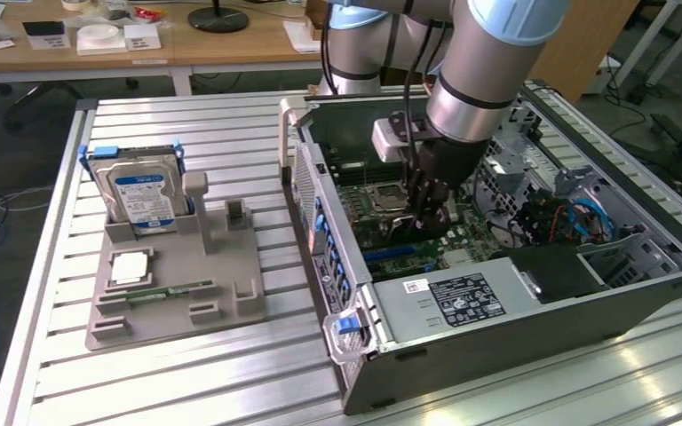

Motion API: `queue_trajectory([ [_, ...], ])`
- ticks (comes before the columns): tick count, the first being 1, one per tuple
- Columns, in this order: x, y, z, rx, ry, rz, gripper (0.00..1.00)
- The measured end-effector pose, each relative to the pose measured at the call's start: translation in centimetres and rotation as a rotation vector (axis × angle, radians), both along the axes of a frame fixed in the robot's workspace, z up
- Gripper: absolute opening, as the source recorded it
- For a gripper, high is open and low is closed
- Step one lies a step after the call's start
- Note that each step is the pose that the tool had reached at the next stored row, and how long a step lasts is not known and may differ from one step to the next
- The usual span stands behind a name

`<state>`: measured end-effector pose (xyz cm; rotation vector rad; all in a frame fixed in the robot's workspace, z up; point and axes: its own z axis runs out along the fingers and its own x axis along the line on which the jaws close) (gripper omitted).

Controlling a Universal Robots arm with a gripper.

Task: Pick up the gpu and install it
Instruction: 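Insert the gpu into the slot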

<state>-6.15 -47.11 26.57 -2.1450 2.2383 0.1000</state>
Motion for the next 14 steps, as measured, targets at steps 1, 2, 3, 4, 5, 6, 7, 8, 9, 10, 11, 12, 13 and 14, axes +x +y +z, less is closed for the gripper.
queue_trajectory([
  [1, -0.01, -0.01, -0.02, -0.0007, 0.0000, 0.000, 0.26],
  [2, -0.02, -0.02, -0.05, -0.0013, 0.0000, 0.000, 0.26],
  [3, -0.05, -0.02, -0.07, -0.0017, 0.0000, -0.001, 0.26],
  [4, -0.07, -0.02, -0.09, -0.0019, 0.0000, -0.001, 0.26],
  [5, -0.11, -0.02, -0.10, -0.0020, 0.0000, -0.001, 0.26],
  [6, -0.19, -0.02, -0.17, -0.0021, -0.0001, -0.001, 0.26],
  [7, -0.21, -0.11, -0.21, -0.0044, 0.0000, -0.001, 0.26],
  [8, -0.38, -0.11, -0.25, -0.0044, 0.0000, -0.002, 0.26],
  [9, -0.48, -0.11, -0.28, -0.0044, -0.0001, -0.002, 0.26],
  [10, -0.52, -0.11, -0.29, -0.0043, -0.0001, -0.002, 0.26],
  [11, -0.55, -0.11, -0.30, -0.0044, -0.0001, -0.002, 0.26],
  [12, -0.56, -0.11, -0.30, -0.0046, 0.0000, -0.001, 0.26],
  [13, -0.58, -0.11, -0.37, -0.0044, -0.0002, -0.001, 0.26],
  [14, -0.61, -0.11, -0.45, -0.0046, -0.0002, -0.002, 0.26],
])
